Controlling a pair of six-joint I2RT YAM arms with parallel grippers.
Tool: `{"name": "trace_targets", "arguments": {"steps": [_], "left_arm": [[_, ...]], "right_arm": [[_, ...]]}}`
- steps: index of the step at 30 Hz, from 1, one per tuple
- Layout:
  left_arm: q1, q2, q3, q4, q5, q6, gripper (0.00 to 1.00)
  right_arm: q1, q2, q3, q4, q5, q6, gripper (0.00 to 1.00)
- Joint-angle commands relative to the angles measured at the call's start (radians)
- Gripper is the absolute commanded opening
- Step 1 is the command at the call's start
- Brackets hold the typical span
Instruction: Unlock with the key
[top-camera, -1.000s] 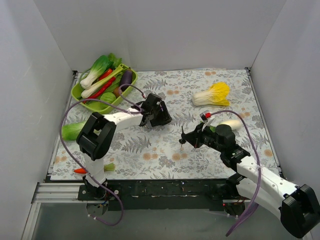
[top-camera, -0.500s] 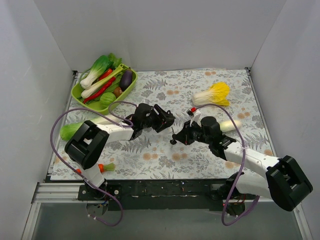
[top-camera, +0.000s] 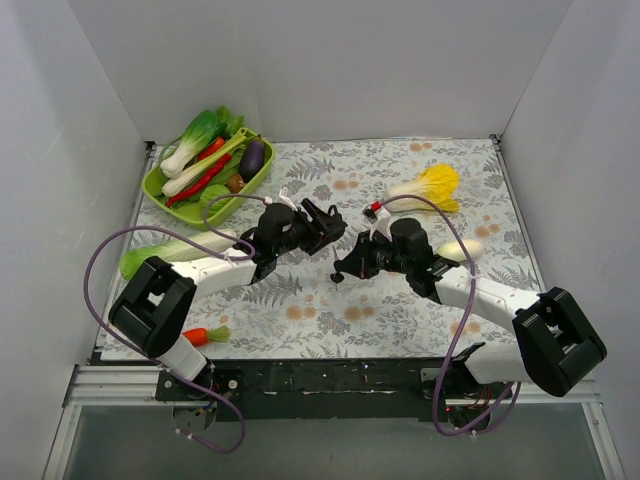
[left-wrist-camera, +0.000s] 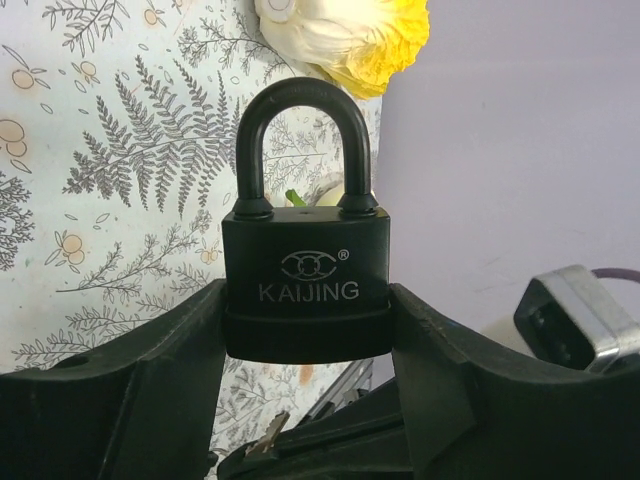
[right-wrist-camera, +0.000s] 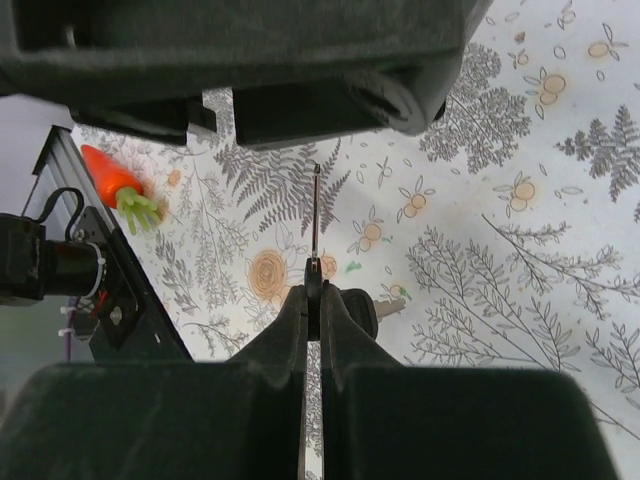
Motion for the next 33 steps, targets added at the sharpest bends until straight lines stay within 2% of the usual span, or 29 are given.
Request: {"name": "trace_targets", "arguments": {"steps": [1, 12, 33], "left_arm": [[-0.016, -0.098, 0.005, 0.020, -0.054, 0.101, 0.00], [-0.021, -0.146, -0.009, -0.017, -0.092, 0.150, 0.00], [-0.021, -0.126, 0.033, -0.046, -0.091, 0.170, 0.00]], "right_arm": [[-0.018, 0.029, 0.095, 0.047, -0.066, 0.023, 0.01], [-0.052, 0.038, 0.112, 0.026, -0.063, 0.023, 0.01], [-0.063, 0.073, 0.041, 0.095, -0.131, 0.054, 0.01]]}}
